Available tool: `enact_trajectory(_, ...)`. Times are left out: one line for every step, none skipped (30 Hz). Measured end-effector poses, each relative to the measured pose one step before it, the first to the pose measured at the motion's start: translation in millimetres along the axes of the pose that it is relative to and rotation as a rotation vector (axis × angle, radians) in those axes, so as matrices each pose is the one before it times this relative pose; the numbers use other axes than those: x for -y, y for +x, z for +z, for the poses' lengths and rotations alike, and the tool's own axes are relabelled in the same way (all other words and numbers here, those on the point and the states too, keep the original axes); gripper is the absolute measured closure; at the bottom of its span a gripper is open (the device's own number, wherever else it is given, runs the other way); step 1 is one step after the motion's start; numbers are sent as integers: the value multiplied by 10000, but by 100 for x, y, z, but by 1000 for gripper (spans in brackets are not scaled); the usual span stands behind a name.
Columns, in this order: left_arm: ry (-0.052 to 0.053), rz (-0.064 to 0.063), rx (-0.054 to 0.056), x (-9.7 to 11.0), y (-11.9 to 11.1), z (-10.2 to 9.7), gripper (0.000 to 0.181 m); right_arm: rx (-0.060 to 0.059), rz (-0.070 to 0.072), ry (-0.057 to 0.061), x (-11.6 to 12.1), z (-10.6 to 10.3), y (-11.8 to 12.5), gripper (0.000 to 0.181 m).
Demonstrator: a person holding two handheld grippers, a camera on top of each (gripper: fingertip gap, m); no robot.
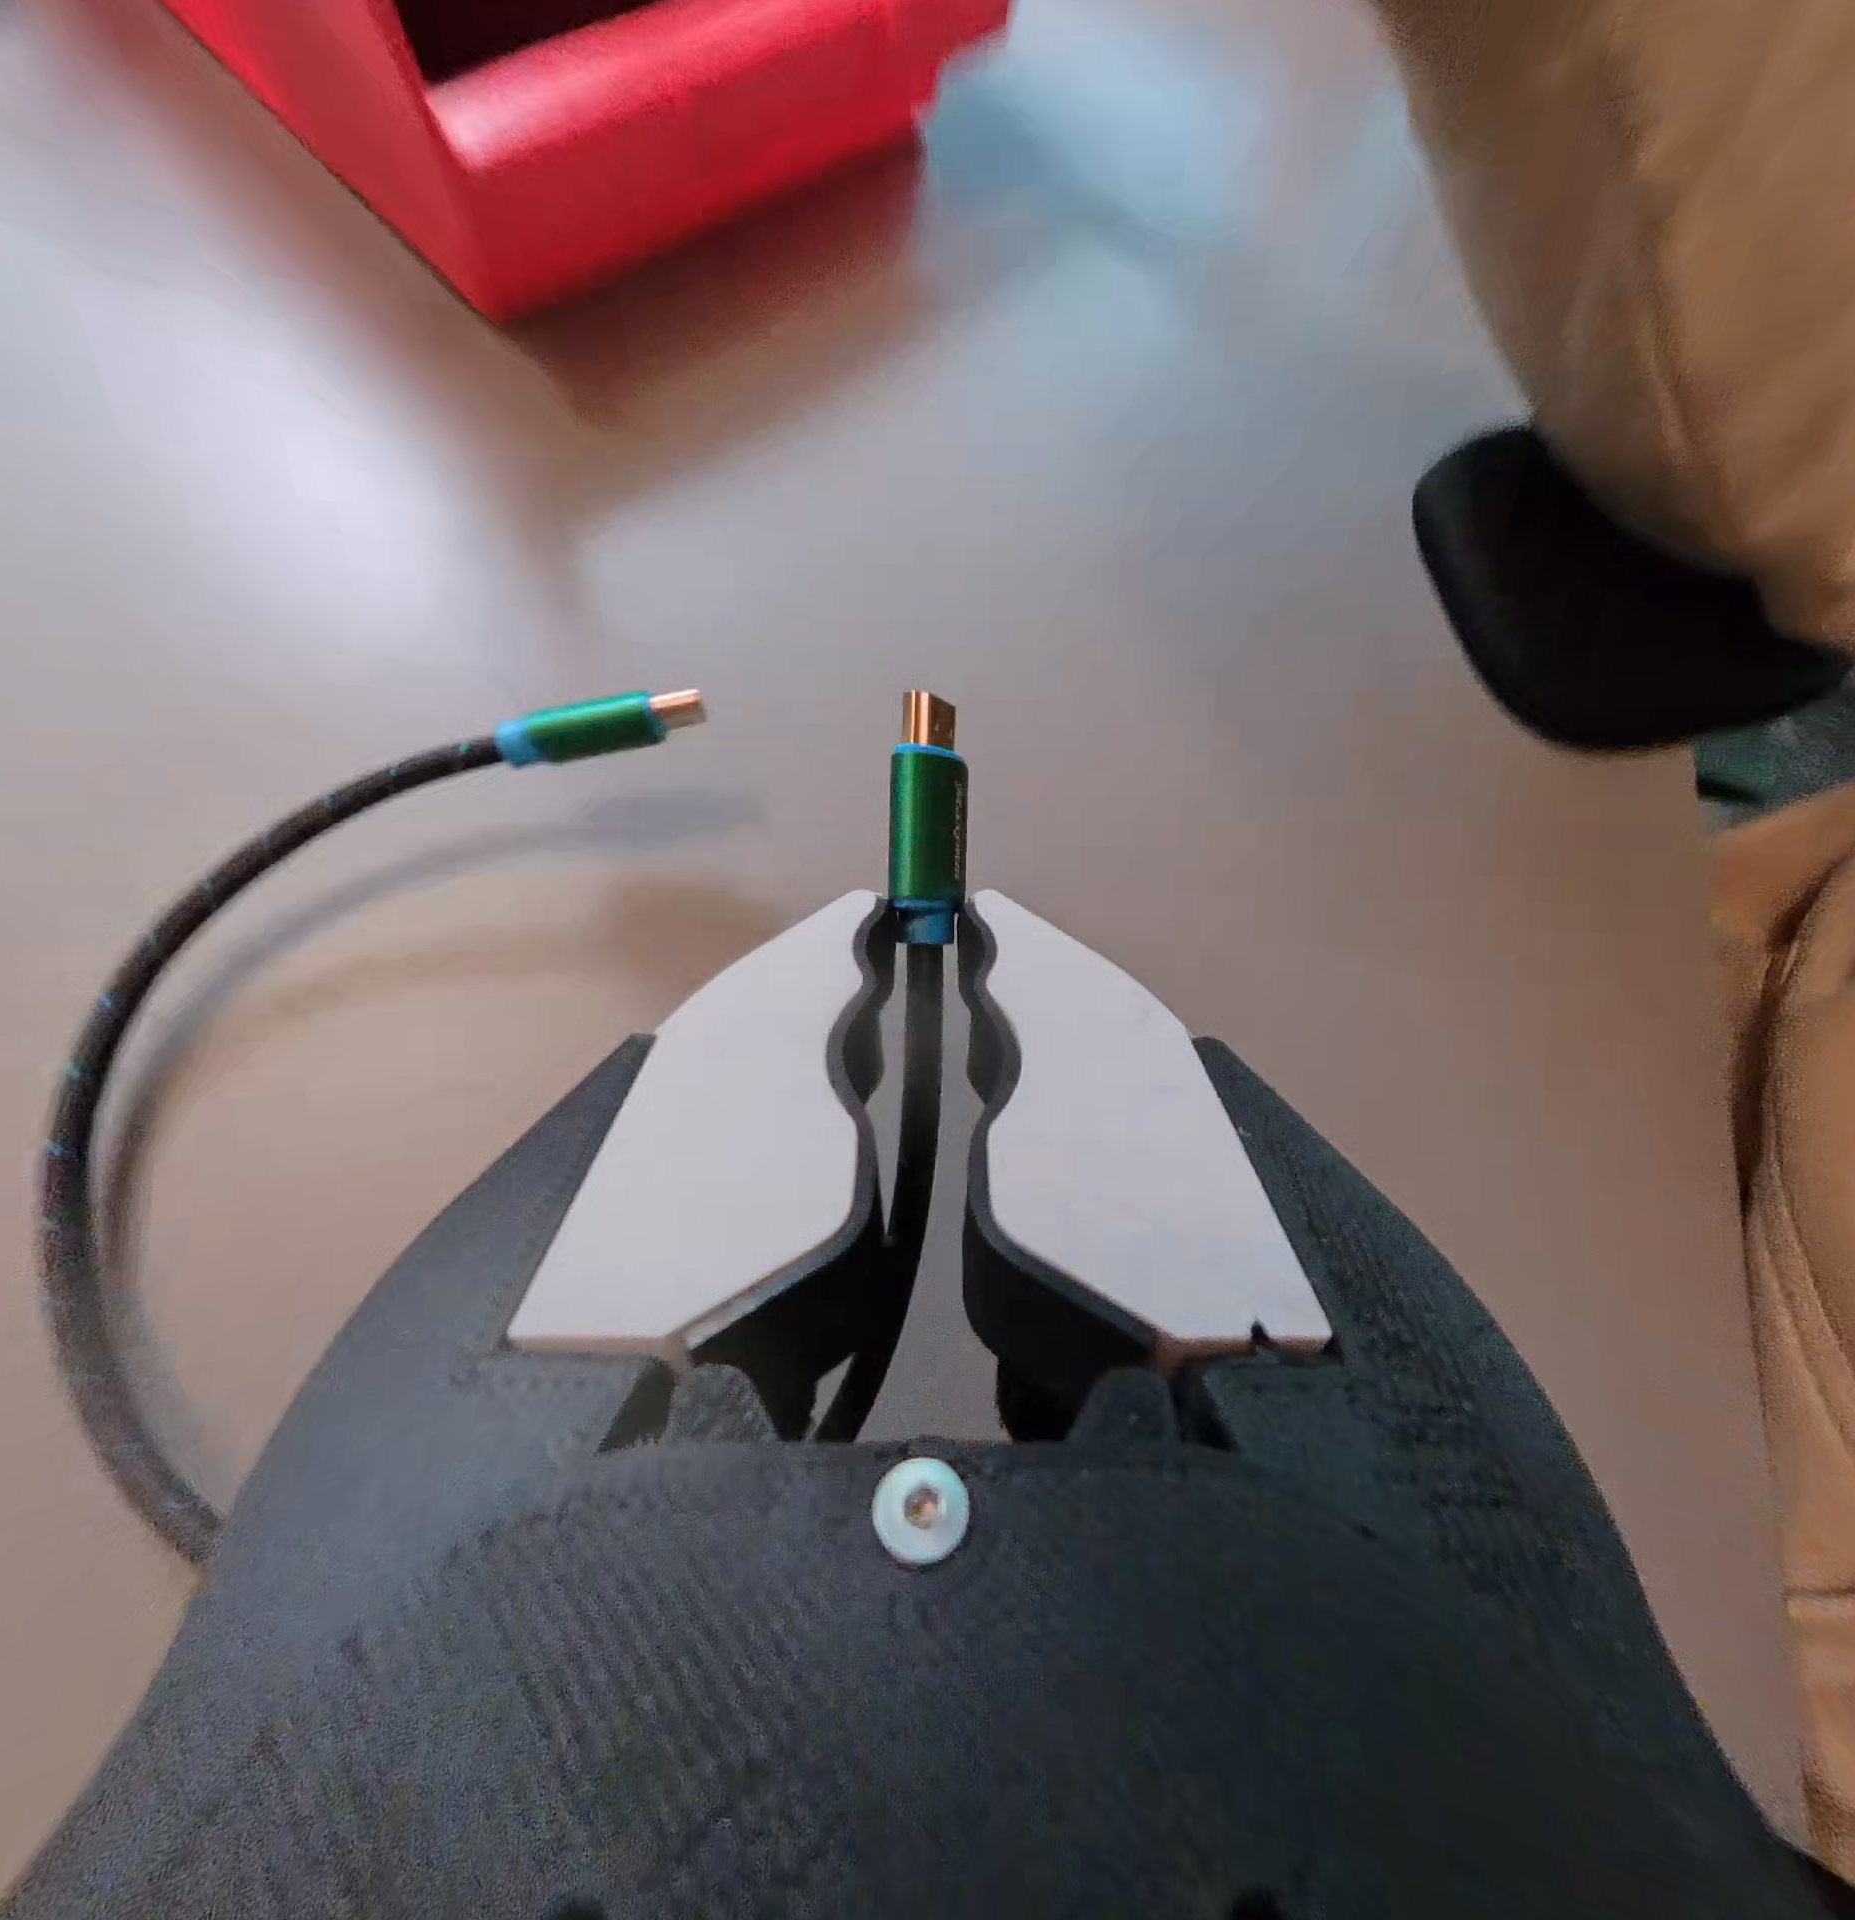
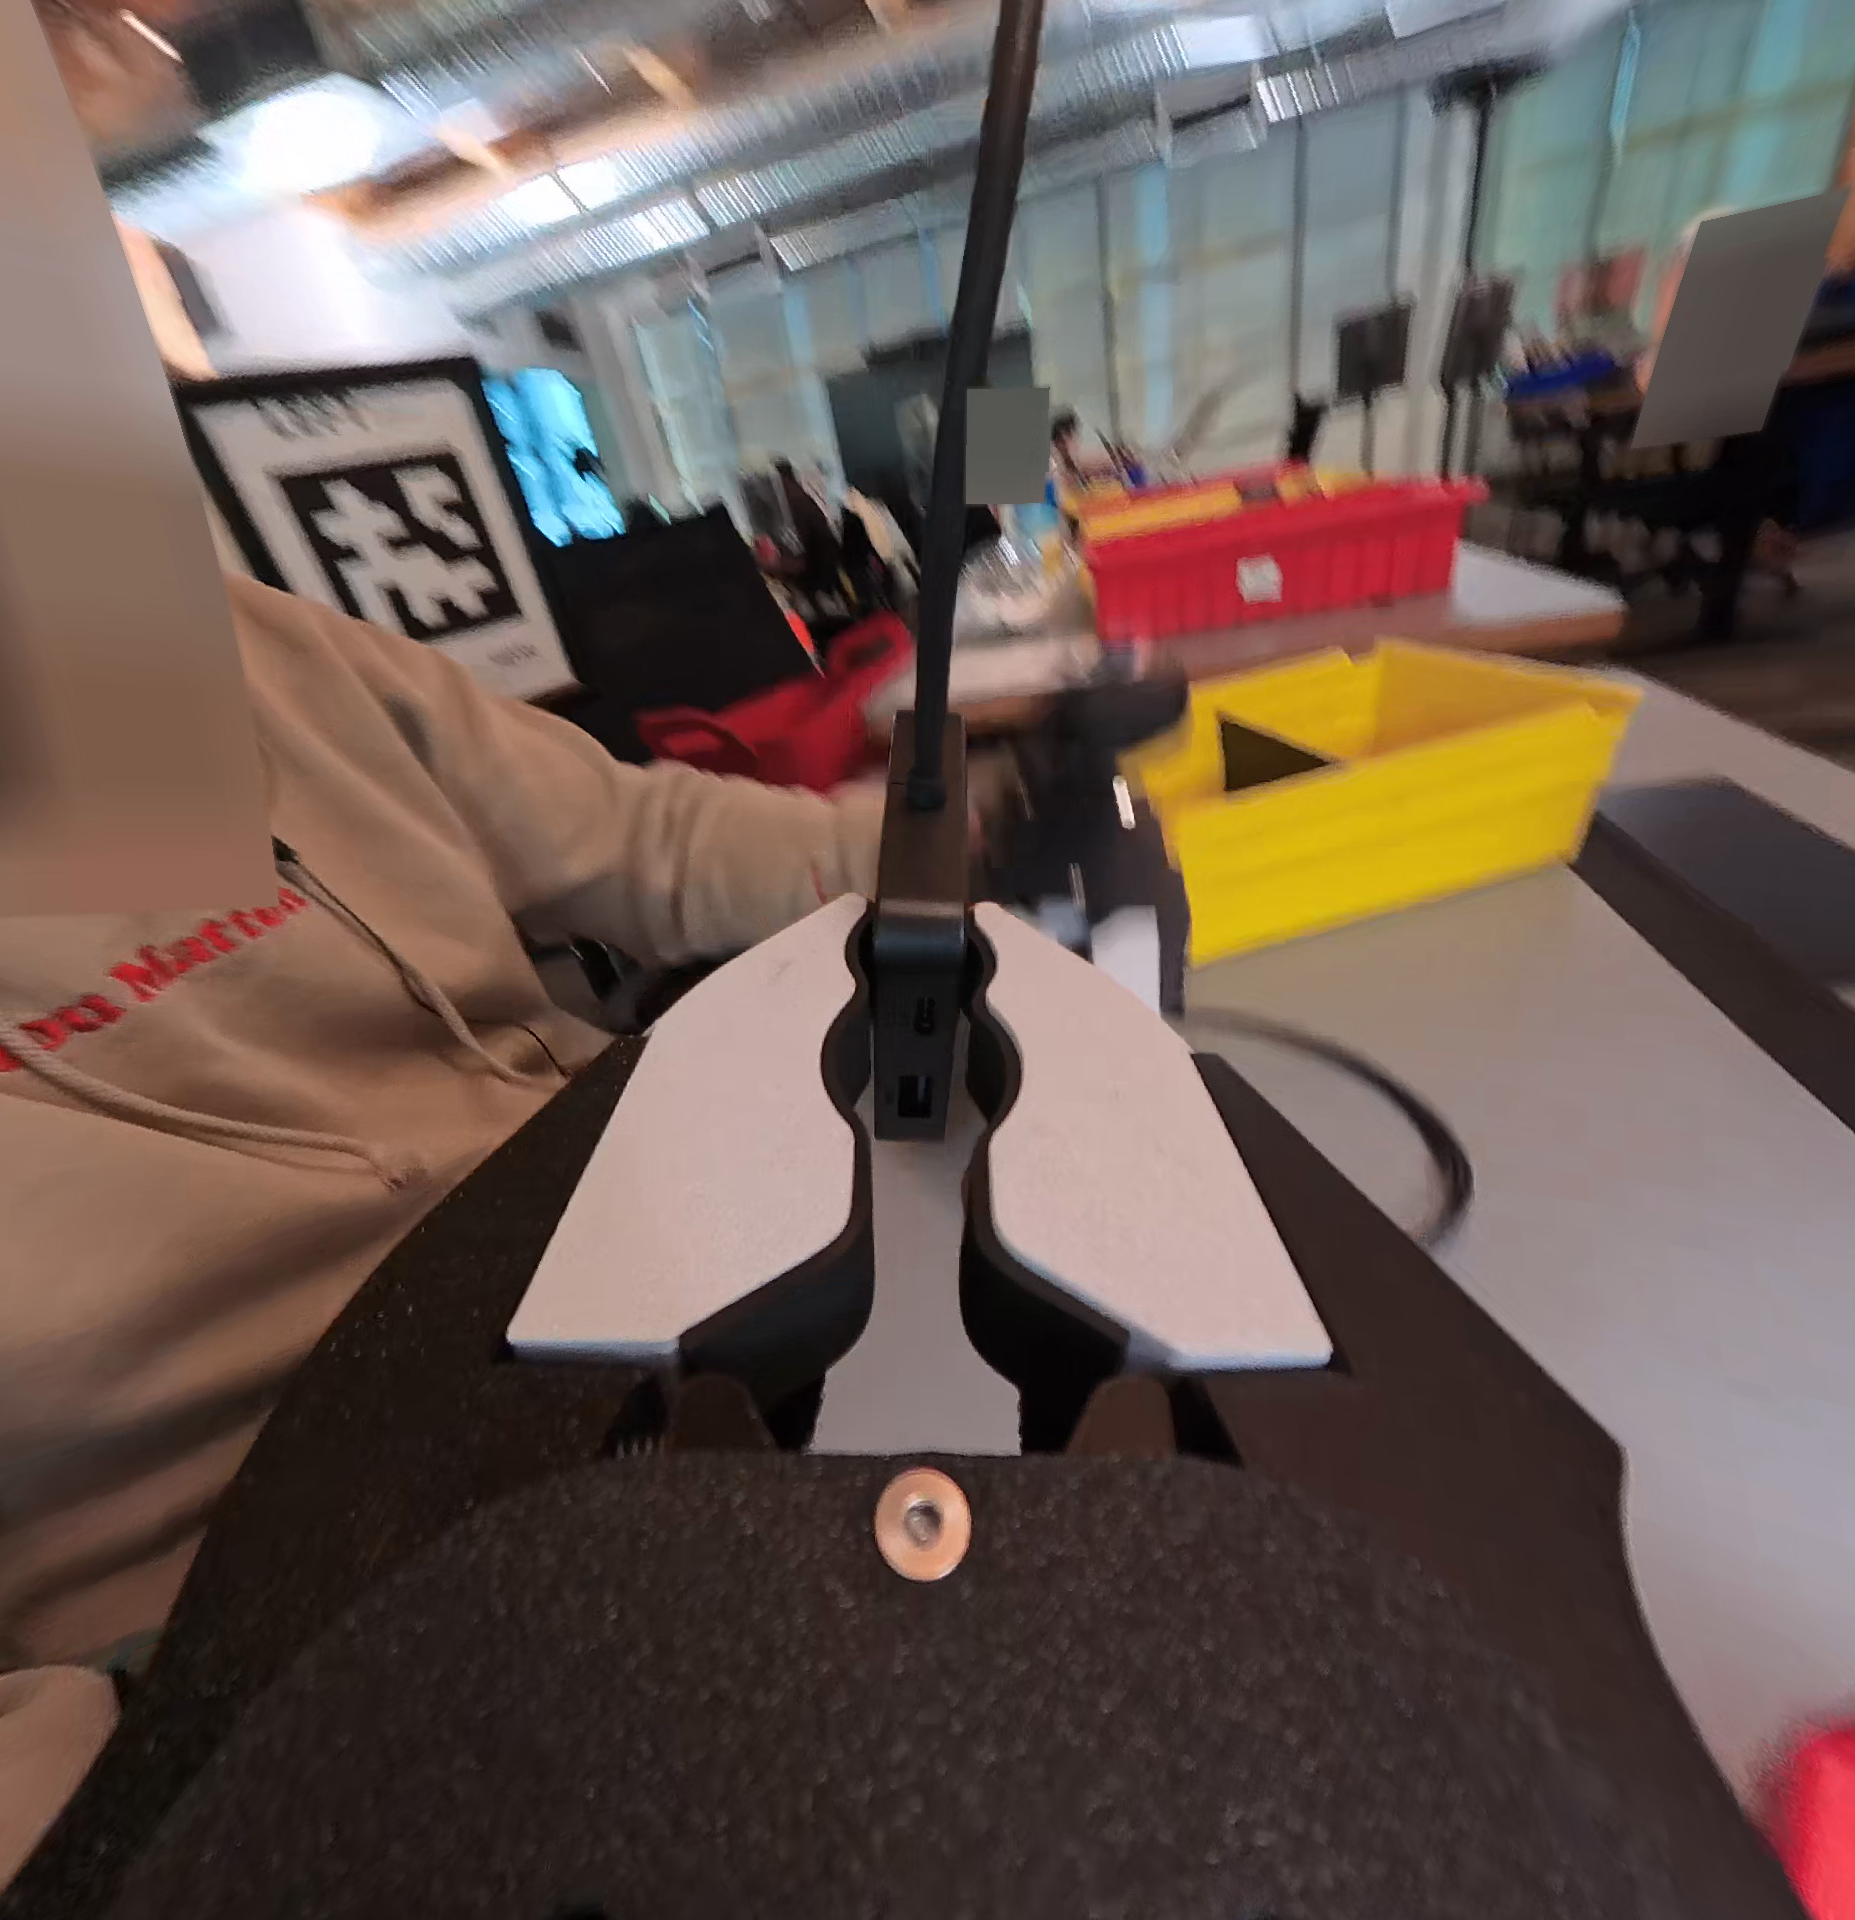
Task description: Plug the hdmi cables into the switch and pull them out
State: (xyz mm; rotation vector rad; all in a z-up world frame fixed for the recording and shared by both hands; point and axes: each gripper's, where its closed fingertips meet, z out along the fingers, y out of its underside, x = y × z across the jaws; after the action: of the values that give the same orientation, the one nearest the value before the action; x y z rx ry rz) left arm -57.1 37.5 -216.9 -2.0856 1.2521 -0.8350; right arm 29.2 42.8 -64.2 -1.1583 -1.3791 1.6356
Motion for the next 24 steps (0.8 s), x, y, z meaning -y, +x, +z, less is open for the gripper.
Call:
enact_trajectory(342, 108, 241, 1584, -200, -1114, 169, -298, 101, -365, -521, -148, 436, 168)
enact_trajectory(219, 145, 170, 1545, -41, -978, 169, -274, 94, -286, -452, -117, 424, 168)
enact_trajectory(99, 194, 53, 1390, 214, -805, 169, -239, 72, -179, -326, -78, 380, 168)
enact_trajectory(-10, 267, 33, 1132, 329, -619, 170, -210, 78, -136, -283, -58, 368, 168)
enact_trajectory(-136, 334, 109, 792, 281, -408, 170, -153, 84, -150, -312, -13, 308, 168)
enact_trajectory(-153, 334, 152, 583, 247, -239, 170, -112, 67, -150, -329, 31, 251, 168)
enact_trajectory(-122, 288, 127, 411, 274, -93, 170, -70, 55, -115, -288, 68, 176, 168)
enact_trajectory(-51, 250, 141, 275, 234, 22, 170, -35, 49, -90, -250, 111, 130, 168)
enact_trajectory(-31, 178, 154, 92, 136, 119, 170, -32, 50, -101, -237, 167, 147, 168)
enact_trajectory(-85, 90, 95, -123, 92, 224, 170, -23, 46, -152, -295, 236, 134, 168)
enact_trajectory(-184, 52, -21, -356, 162, 257, 170, -29, 18, -179, -312, 302, 151, 168)
enact_trajectory(-175, 54, -37, -416, 124, 239, 170, -5, 11, -163, -275, 353, 89, 168)
enact_trajectory(-111, 33, -63, -348, 98, 184, 170, 19, 5, -142, -240, 393, 48, 168)
enact_trajectory(-143, -4, -83, -403, 63, 133, 170, 35, -4, -119, -206, 386, 7, 168)
enact_trajectory(-79, -3, -9, -312, -72, 75, 169, -3, 15, -130, -215, 323, 50, 168)
enact_trajectory(29, -20, -45, -154, -48, 3, 169, -25, 14, -144, -237, 274, 80, 168)
enact_trajectory(28, -53, -139, -99, 103, -30, 169, 8, 2, -143, -234, 266, 0, 168)
enact_trajectory(-48, 3, -34, -184, 8, -16, 169, 33, -3, -57, -115, 187, -29, 168)
enact_trajectory(-78, 47, 27, -190, -19, 24, 169, 27, -3, 8, -18, 153, -15, 168)
enact_trajectory(-79, 63, 28, -159, -5, 12, 169, 68, 11, 48, 25, 153, -42, 168)
enact_trajectory(-38, 59, 13, -105, 5, -13, 169, 94, 38, 81, 47, 111, -68, 168)
enact_trajectory(-2, 22, -14, -73, 23, -28, 169, 84, 64, 71, 23, 84, -22, 168)
enact_trajectory(-19, 11, -81, -79, 115, -25, 169, 65, 45, 49, -18, 72, 10, 168)
enact_trajectory(-57, 75, -98, -127, 207, 2, 169, 60, 42, -19, -101, 84, -15, 168)
